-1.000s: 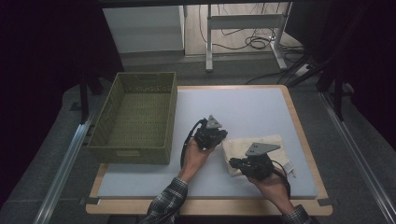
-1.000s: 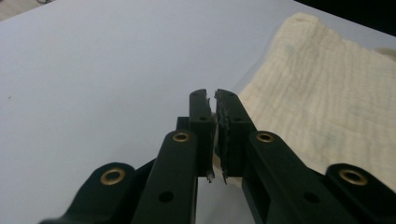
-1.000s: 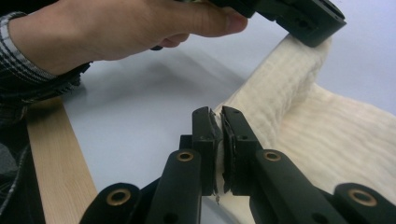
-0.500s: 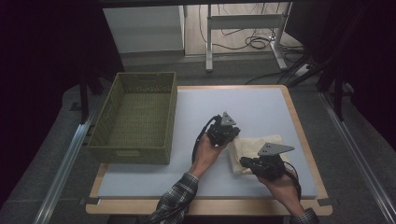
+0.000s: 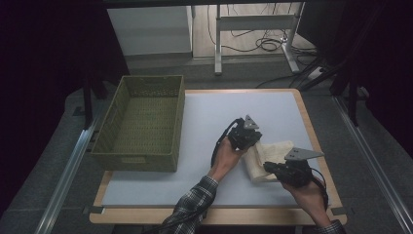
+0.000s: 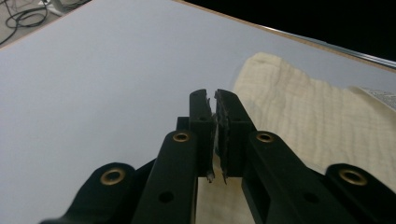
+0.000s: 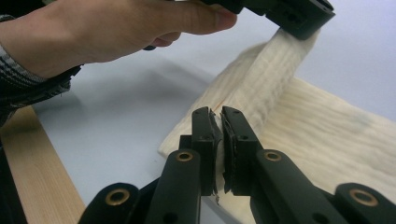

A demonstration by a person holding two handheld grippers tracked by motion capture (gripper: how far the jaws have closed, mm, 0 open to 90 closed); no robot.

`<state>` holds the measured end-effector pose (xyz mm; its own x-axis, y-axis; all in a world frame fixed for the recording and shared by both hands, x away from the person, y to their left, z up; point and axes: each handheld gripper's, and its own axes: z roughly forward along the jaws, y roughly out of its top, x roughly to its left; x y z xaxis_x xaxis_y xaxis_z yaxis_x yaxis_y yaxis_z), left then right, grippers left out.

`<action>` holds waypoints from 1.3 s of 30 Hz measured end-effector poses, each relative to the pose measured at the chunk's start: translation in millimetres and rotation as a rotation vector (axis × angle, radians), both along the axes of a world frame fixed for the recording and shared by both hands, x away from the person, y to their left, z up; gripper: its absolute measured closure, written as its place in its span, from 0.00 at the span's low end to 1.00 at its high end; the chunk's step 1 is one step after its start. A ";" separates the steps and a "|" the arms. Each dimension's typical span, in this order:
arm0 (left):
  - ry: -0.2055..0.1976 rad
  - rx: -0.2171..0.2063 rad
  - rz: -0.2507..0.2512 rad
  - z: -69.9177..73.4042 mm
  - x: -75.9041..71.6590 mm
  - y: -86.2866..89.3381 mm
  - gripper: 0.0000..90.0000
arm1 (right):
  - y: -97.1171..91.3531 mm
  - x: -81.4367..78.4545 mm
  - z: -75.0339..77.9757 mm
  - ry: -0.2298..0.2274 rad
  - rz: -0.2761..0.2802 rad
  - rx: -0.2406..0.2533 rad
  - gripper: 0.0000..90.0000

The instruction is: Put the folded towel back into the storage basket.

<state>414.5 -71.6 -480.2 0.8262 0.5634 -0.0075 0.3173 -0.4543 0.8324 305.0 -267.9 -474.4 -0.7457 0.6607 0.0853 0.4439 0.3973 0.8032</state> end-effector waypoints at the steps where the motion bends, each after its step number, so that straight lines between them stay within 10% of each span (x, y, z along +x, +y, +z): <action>1: 0.000 0.001 -0.003 0.3 0.7 -2.2 0.95 | -2.2 0.1 0.1 0.002 -0.004 0.000 0.94; 29: -0.017 0.058 -0.102 0.1 16.8 -84.6 0.93 | -67.1 -2.6 -2.9 0.014 -0.152 -0.013 0.93; 39: -0.004 0.040 -0.072 -7.5 15.4 -85.9 0.54 | -79.2 3.7 -22.5 0.028 -0.218 -0.056 0.81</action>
<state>429.8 -157.6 -487.7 0.8644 0.5025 0.0172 0.2793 -0.5084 0.8145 308.7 -347.1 -497.0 -0.5829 0.8101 0.0626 0.5456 0.3332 0.7690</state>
